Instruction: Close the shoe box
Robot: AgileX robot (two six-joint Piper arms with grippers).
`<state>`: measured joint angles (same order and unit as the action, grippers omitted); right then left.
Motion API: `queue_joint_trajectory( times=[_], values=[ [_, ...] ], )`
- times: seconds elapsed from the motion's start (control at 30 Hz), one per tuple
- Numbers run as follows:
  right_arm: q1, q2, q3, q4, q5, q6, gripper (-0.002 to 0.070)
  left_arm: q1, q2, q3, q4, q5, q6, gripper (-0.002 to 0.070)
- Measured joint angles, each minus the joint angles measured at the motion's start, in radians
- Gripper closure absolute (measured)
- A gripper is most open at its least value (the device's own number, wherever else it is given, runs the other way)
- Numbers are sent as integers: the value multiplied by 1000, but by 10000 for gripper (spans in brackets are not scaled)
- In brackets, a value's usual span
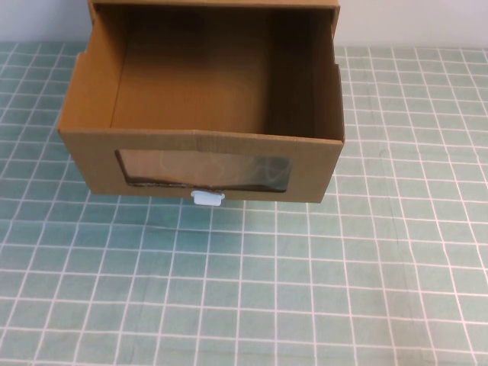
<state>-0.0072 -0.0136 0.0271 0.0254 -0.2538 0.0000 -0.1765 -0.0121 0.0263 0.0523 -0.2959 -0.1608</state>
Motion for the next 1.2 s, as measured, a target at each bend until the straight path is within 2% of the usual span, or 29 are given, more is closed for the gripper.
queue_joint_trajectory(
  times=[0.17,0.43,0.6,0.67,0.77,0.9,1.03,1.2],
  values=[
    [0,0,0,0,-187,0,690,0,0,0,0,-220,0,680],
    [0,0,0,0,-237,0,690,0,0,0,0,-264,2,680],
    [0,0,0,0,-387,12,690,0,0,0,0,-410,-11,680],
    [0,0,0,2,-487,59,690,0,0,0,0,-496,-28,680],
    [0,0,-12,33,-555,167,690,0,-2,-35,0,-528,-37,680],
    [0,0,-125,55,-507,290,690,0,-3,-151,0,-457,-37,680],
    [0,0,-314,55,-331,373,690,0,-3,-311,0,-322,-33,680],
    [0,60,-576,45,-115,391,690,0,76,-502,0,-163,-41,680]
  ],
)
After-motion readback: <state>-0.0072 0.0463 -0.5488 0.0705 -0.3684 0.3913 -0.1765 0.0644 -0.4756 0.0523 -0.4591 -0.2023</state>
